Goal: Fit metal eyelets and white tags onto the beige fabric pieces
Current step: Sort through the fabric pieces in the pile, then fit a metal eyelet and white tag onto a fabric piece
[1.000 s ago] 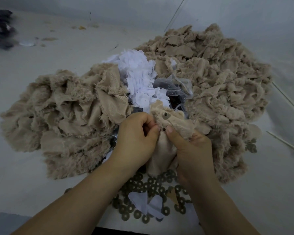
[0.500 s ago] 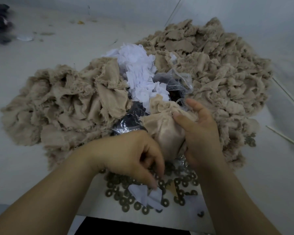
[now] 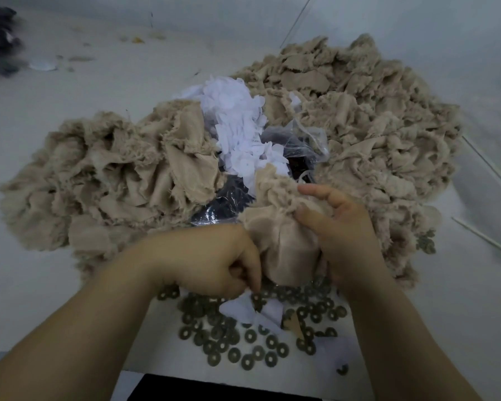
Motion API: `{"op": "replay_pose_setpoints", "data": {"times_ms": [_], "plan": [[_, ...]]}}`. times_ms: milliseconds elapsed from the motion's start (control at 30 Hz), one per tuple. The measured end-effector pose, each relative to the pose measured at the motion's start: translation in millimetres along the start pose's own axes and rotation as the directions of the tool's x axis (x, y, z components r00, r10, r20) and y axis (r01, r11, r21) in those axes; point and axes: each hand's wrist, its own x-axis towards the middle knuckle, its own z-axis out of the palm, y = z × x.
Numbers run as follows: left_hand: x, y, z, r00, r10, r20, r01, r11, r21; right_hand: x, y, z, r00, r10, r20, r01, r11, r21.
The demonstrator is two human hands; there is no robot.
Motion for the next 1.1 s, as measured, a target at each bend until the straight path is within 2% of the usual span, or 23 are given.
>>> {"op": "replay_pose_setpoints", "data": {"times_ms": [67, 100, 167, 233, 267, 333, 400, 433, 500, 600, 633, 700, 800, 867, 1000, 1100], "plan": [[5, -4, -12, 0.972, -0.025, -0.232, 0.014, 0.999, -0.053, 1, -2, -2, 0.995, -0.015, 0.1, 0.031, 0.987, -0.156], [10, -6, -16, 0.929, -0.07, -0.364, 0.035, 0.994, -0.102, 3, -3, -2, 0.988, -0.013, 0.153, 0.05, 0.969, -0.241], [23, -11, -24, 0.793, -0.152, -0.591, 0.087, 0.987, -0.137, 6, -7, -1, 0.959, 0.033, 0.283, 0.071, 0.934, -0.35], [36, -16, -29, 0.669, -0.154, -0.727, 0.179, 0.983, -0.044, 11, -12, 0, 0.913, 0.1, 0.396, 0.104, 0.881, -0.462], [41, -19, -32, 0.656, -0.119, -0.745, 0.224, 0.974, 0.042, 13, -16, -1, 0.899, 0.122, 0.421, 0.127, 0.847, -0.516], [52, -24, -34, 0.723, -0.059, -0.689, 0.264, 0.945, 0.196, 21, -25, -7, 0.878, 0.147, 0.456, 0.176, 0.786, -0.593], [60, -28, -35, 0.772, -0.054, -0.634, 0.261, 0.935, 0.238, 29, -35, -18, 0.826, 0.193, 0.53, 0.224, 0.751, -0.622], [63, -29, -34, 0.763, -0.047, -0.645, 0.261, 0.935, 0.241, 32, -38, -22, 0.794, 0.216, 0.568, 0.246, 0.739, -0.627], [69, -33, -33, 0.688, -0.015, -0.725, 0.235, 0.95, 0.204, 38, -39, -25, 0.772, 0.219, 0.597, 0.278, 0.728, -0.626], [73, -35, -34, 0.501, -0.09, -0.861, 0.107, 0.993, -0.042, 53, -29, -20, 0.863, 0.087, 0.498, 0.218, 0.825, -0.522], [74, -35, -34, 0.46, -0.137, -0.877, 0.06, 0.991, -0.123, 56, -25, -16, 0.882, 0.04, 0.47, 0.205, 0.865, -0.459], [76, -36, -33, 0.45, -0.195, -0.872, -0.024, 0.973, -0.23, 59, -17, -10, 0.879, -0.057, 0.473, 0.262, 0.887, -0.38], [74, -38, -27, 0.455, -0.177, -0.873, -0.107, 0.962, -0.251, 56, -7, 2, 0.843, -0.112, 0.527, 0.317, 0.893, -0.318], [74, -40, -23, 0.409, -0.168, -0.897, -0.148, 0.958, -0.247, 58, 2, 6, 0.851, -0.084, 0.519, 0.277, 0.911, -0.306], [71, -40, -22, 0.27, -0.159, -0.95, -0.209, 0.953, -0.219, 58, 11, 8, 0.906, 0.02, 0.423, 0.183, 0.882, -0.434], [70, -37, -20, 0.236, -0.121, -0.964, -0.262, 0.948, -0.183, 56, 13, 4, 0.934, -0.001, 0.356, 0.18, 0.865, -0.468]]}}
